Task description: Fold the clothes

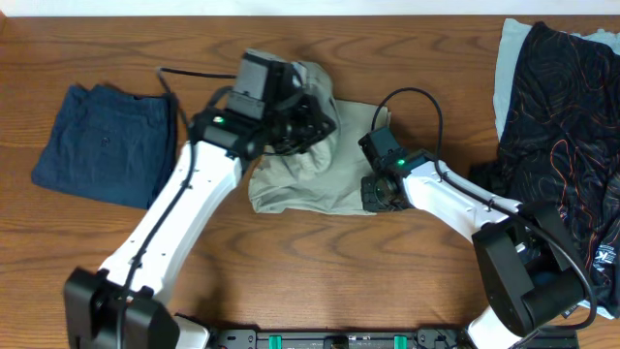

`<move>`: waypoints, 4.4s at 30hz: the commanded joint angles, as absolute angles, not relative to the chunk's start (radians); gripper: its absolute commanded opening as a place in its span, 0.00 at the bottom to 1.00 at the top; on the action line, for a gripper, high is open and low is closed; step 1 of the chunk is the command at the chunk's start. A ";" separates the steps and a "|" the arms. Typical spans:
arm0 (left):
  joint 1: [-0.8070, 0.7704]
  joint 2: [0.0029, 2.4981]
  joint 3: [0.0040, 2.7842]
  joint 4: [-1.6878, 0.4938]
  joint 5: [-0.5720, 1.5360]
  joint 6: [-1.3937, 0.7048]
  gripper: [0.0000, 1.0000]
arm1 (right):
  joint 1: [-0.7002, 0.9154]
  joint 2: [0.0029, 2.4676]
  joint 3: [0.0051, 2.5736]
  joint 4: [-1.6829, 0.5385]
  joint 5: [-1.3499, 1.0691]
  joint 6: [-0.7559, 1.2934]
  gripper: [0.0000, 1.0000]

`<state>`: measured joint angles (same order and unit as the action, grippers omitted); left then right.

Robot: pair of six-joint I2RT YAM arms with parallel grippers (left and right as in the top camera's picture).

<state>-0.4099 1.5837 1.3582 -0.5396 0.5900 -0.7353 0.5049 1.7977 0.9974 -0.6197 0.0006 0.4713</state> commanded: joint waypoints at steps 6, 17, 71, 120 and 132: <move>-0.423 1.593 1.390 -0.477 0.590 -0.731 0.43 | 0.449 1.845 0.963 -0.726 -0.006 0.448 0.54; -0.219 1.604 1.389 -0.686 0.228 -0.418 0.61 | 0.187 1.663 1.077 -0.919 -0.019 0.376 0.59; -0.206 2.022 1.342 -0.514 0.461 -0.176 0.80 | 0.267 1.460 1.048 -0.567 0.018 0.355 0.68; 0.740 1.778 1.378 -0.656 0.293 -0.249 0.17 | 0.267 1.357 1.048 -0.769 0.018 0.359 0.68; 0.738 1.698 1.396 -0.634 0.372 -0.335 0.98 | 0.267 1.358 1.048 -0.771 0.018 0.358 0.76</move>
<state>0.7494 1.7679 1.3796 -0.6453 0.3210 -0.3183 0.2691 1.3712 1.0462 -0.7681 0.0086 0.3588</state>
